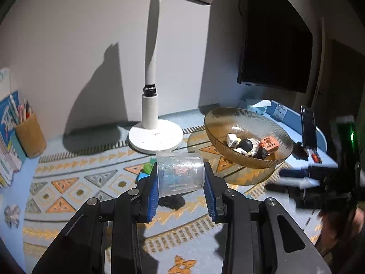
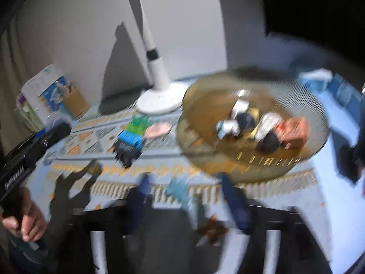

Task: Organize rigid objects
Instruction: 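Lift and carry the cup and blue figure with both tools over the amber bowl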

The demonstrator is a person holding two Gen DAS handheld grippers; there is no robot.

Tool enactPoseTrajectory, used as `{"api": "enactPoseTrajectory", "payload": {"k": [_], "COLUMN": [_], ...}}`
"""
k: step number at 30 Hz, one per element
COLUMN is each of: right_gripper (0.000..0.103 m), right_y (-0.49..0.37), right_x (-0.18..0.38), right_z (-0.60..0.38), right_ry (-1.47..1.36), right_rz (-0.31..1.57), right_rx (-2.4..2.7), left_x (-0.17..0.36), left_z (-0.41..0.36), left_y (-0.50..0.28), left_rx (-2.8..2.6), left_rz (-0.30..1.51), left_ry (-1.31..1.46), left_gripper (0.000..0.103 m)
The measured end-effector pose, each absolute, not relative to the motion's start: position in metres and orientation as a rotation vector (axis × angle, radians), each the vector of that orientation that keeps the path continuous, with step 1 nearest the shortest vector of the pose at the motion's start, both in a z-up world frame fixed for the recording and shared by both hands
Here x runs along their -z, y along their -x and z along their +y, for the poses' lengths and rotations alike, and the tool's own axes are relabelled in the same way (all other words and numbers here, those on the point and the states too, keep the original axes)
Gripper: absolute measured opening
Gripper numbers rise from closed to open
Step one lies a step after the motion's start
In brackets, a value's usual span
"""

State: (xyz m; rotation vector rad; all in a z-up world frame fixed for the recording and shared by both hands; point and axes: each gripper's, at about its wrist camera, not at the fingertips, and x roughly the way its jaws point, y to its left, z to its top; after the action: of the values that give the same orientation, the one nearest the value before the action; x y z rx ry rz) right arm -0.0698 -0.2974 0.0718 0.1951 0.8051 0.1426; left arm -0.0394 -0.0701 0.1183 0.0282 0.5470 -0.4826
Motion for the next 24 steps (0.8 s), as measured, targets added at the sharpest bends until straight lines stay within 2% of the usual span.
{"api": "enactPoseTrajectory", "payload": {"k": [1,5,9,10,11,15,19,24], "right_gripper": [0.086,0.085,0.048,0.047,0.033,0.033,0.033,0.033], "right_y": [0.071,0.056,0.039,0.036,0.036,0.048,0.068,0.077], "right_x": [-0.064,-0.031,-0.010,-0.006,-0.007,-0.030,-0.085,-0.134], "right_z": [-0.294,-0.268,-0.255,-0.254,-0.253,-0.255,-0.263,-0.288], "right_ry": [-0.204,-0.111,0.001,0.009,0.010,0.015,0.093,0.104], "right_rz": [0.815,0.879,0.933,0.941,0.935,0.876,0.722,0.628], "right_rx": [-0.147,-0.112,-0.044,-0.030,-0.032,-0.006,0.121,0.200], "left_x": [-0.116,-0.107,-0.108,-0.109,-0.109,-0.116,-0.133,-0.160], "left_z": [-0.069,-0.070,-0.067,-0.066,-0.065,-0.067,-0.082,-0.117], "left_y": [0.039,0.039,0.039,0.039,0.038,0.040,0.041,0.041], "left_rx": [0.477,0.461,0.453,0.452,0.452,0.449,0.466,0.513], "left_rz": [0.555,0.589,0.591,0.592,0.592,0.586,0.551,0.492], "left_ry": [-0.020,-0.044,-0.055,-0.050,-0.048,-0.064,-0.099,-0.133], "left_gripper": [0.031,0.031,0.031,0.031,0.031,0.031,0.031,0.031]}}
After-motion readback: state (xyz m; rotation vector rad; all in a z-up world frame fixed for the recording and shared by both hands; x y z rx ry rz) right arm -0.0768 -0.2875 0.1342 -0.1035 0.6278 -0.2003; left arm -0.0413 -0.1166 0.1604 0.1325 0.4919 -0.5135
